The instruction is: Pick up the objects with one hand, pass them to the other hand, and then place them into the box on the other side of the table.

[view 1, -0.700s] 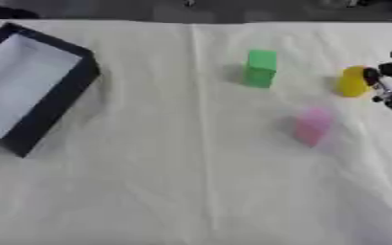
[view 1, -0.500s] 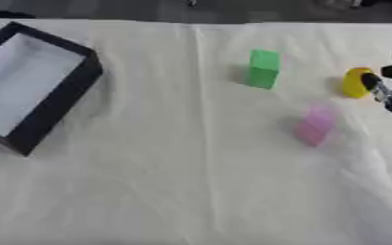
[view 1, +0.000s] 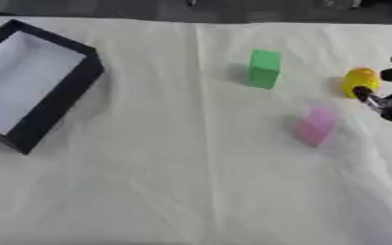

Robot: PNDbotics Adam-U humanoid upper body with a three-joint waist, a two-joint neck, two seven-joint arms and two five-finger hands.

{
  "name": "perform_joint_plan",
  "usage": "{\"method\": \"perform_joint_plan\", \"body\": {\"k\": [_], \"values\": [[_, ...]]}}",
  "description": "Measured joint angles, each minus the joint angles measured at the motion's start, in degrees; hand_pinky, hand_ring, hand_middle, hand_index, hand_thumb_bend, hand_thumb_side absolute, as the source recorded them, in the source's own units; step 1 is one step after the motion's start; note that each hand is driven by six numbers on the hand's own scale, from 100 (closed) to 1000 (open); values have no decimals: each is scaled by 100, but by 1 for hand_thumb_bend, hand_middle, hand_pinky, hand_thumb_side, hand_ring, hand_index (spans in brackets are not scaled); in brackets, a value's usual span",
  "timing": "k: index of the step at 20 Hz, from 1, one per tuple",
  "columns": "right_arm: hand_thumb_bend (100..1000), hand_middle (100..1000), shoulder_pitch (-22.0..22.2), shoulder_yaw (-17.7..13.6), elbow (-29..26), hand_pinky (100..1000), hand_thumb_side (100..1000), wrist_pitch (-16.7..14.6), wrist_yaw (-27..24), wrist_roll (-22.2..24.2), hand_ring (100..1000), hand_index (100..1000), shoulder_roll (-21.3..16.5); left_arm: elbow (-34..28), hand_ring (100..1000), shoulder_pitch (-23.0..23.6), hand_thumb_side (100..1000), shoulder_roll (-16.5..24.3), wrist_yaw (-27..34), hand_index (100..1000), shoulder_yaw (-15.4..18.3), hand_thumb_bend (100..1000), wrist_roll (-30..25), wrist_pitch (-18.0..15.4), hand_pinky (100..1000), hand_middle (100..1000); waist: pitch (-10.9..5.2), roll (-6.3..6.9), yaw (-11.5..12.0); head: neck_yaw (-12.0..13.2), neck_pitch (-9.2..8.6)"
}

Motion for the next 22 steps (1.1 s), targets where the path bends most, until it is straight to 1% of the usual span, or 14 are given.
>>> {"method": "perform_joint_plan", "body": {"k": [4, 6, 8, 10, 11, 12, 13, 14, 17, 19, 20, 22], "values": [[632, 653, -36, -24, 3, 519, 106, 297, 343, 31, 847, 758, -271, 0, 621, 8, 793, -3, -17, 805, 4, 104, 5, 1, 841, 668, 0, -2, 4, -140, 43], [628, 660, -81, -27, 20, 534, 154, 496, 514, 97, 848, 767, -467, 0, 620, 13, 793, -3, -21, 805, 6, 103, 6, 0, 842, 668, 0, -3, 3, -178, 44], [625, 675, -169, -16, 87, 556, 192, 729, 656, 196, 854, 784, -750, 0, 619, 21, 792, -3, -26, 804, 7, 102, 6, 0, 842, 668, 0, -4, 2, -183, 47], [622, 680, -253, 30, 186, 564, 208, 916, 728, 345, 855, 789, -1045, -1, 619, 32, 791, -3, -37, 804, 9, 101, 6, 0, 842, 669, 0, -10, 2, -180, 48], [618, 690, -296, 59, 251, 585, 241, 995, 734, 433, 856, 796, -1193, -1, 619, 39, 791, -2, -39, 804, 12, 101, 6, 0, 842, 669, -1, -13, 4, -175, 48], [618, 690, -343, 105, 341, 585, 241, 1065, 732, 539, 856, 796, -1370, -1, 619, 44, 791, -2, -39, 804, 14, 101, 5, 0, 842, 669, -1, -15, 7, -170, 47], [616, 696, -387, 148, 434, 609, 275, 1108, 723, 639, 856, 801, -1525, -1, 619, 45, 793, -1, -40, 801, 15, 100, 5, -1, 842, 668, -1, -15, 16, -158, 45], [619, 693, -447, 209, 561, 617, 285, 1141, 702, 763, 851, 802, -1709, -1, 619, 46, 794, -1, -40, 801, 15, 100, 5, -1, 842, 669, -1, -15, 27, -134, 32], [627, 684, -676, 369, 977, 639, 307, 1135, 630, 1134, 846, 794, -2177, -1, 620, 47, 792, -1, -41, 801, 14, 100, -1, 5, 843, 669, -1, -17, 42, -67, -105], [635, 697, -830, 462, 1284, 670, 324, 1068, 610, 1383, 850, 800, -2395, -1, 620, 43, 792, -1, -42, 802, 13, 100, -8, 11, 843, 669, 6, -21, 82, -59, -158], [635, 697, -897, 507, 1441, 670, 324, 1017, 617, 1505, 850, 800, -2494, -1, 620, 33, 792, -1, -42, 802, 13, 100, -11, 10, 843, 669, 19, -26, 96, -63, -165], [639, 723, -1002, 581, 1731, 704, 329, 894, 678, 1736, 859, 816, -2627, -1, 620, 9, 791, 1, -43, 802, 11, 100, -15, 6, 843, 669, 41, -32, 114, -79, -166]]}}
